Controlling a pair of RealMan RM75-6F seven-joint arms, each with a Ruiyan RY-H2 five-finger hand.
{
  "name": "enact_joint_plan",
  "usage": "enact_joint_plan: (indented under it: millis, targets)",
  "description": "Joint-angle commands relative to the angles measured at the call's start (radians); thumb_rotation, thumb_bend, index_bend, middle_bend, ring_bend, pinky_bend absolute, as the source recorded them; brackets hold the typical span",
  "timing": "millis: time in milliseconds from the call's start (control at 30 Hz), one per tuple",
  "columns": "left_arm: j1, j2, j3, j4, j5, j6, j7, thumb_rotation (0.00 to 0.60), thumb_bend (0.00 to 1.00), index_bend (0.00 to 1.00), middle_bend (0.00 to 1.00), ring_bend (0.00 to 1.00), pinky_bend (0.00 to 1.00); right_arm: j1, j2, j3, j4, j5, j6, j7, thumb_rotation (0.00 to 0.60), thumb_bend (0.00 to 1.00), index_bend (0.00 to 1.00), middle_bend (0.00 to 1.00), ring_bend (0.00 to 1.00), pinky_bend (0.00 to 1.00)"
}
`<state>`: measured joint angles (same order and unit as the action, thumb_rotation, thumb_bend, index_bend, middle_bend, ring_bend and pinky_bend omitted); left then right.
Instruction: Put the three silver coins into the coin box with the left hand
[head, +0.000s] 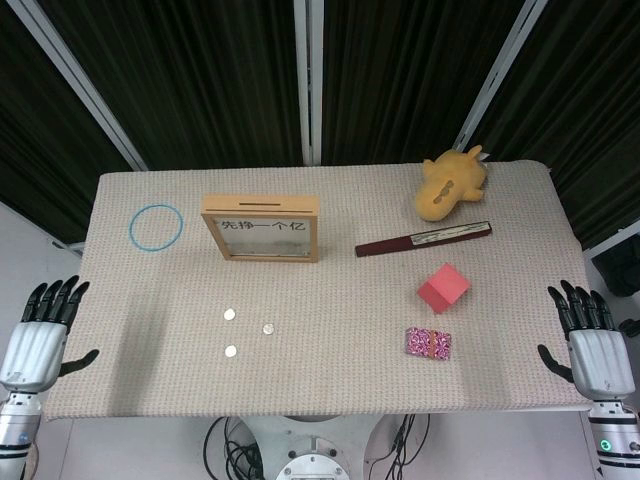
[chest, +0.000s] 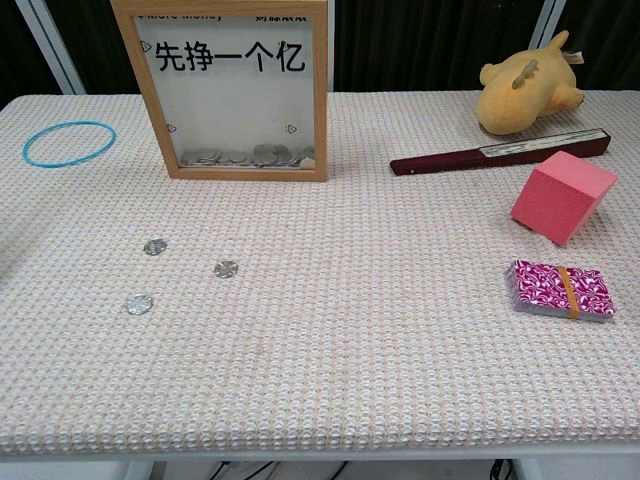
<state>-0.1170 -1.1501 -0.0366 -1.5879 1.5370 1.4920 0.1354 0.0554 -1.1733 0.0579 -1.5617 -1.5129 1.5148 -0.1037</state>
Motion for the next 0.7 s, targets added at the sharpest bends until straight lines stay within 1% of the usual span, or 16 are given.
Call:
enact_joint_plan:
  millis: [33,267,500,600,700]
  targets:
    - [-0.002,0.001,0.001,-0.003,-0.001,-0.005,0.003,0.6,0.02,0.04,0.0,0.0,0.0,-0.001,0.0,0.001,0.001,0.003,0.0,0.005,0.6,0.2,0.0,0.0,0.0,0.0]
    - [-0.003,-0.004,0.005,0.002,0.014,0.002,-0.003,0.6,0.02,0.04,0.0,0.0,0.0,-0.007,0.002,0.001,0.012,0.0,0.01,0.023,0.6,0.2,0.0,0.0,0.0,0.0]
    - [-0.022,-0.004,0.007,-0.018,0.039,-0.014,-0.002,0.6,0.02,0.04,0.0,0.0,0.01,-0.003,0.008,0.01,0.006,0.002,0.01,0.028,0.6,0.2,0.0,0.0,0.0,0.0]
    - [-0.044,-0.014,0.007,-0.025,0.055,-0.037,-0.007,0.6,0.02,0.05,0.01,0.0,0.01,-0.001,0.009,0.009,0.0,0.0,0.007,0.024,0.6,0.2,0.0,0.0,0.0,0.0]
    - [-0.083,-0.03,0.007,-0.035,0.077,-0.083,-0.01,0.6,0.03,0.06,0.01,0.0,0.01,-0.002,0.01,0.008,-0.001,0.001,0.006,0.021,0.6,0.2,0.0,0.0,0.0,0.0]
